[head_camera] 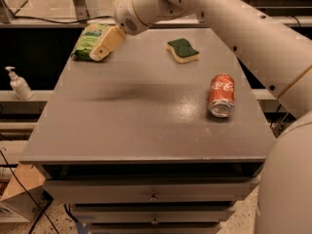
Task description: Pick green rice chip bag
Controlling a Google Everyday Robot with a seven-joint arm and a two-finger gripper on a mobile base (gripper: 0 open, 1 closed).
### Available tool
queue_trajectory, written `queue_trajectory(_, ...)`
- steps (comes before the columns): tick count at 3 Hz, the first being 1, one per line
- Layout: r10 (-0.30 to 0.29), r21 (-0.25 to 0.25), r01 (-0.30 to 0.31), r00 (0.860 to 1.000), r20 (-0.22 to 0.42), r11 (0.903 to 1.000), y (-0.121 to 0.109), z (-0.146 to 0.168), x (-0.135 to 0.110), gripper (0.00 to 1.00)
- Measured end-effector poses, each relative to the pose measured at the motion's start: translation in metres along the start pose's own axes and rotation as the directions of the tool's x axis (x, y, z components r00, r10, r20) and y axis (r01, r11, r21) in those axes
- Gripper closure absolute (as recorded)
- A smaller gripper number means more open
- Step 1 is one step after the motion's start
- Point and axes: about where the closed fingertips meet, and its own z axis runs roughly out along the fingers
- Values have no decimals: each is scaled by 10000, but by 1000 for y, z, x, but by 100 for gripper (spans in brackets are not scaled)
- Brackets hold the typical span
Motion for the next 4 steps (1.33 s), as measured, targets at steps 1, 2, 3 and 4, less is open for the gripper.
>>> queue_trajectory(1, 152, 179, -156, 9997, 209, 9997, -5, 18, 5, 0)
queue_trajectory(2, 602, 464, -629, 9965, 577, 9969, -16, 38, 12, 0)
queue_trajectory(3, 1058, 752, -1115, 9914, 764, 9909, -27, 59, 20, 0)
queue_trajectory(4, 1628, 890, -1712, 9821, 943, 9812, -39, 85, 32, 0)
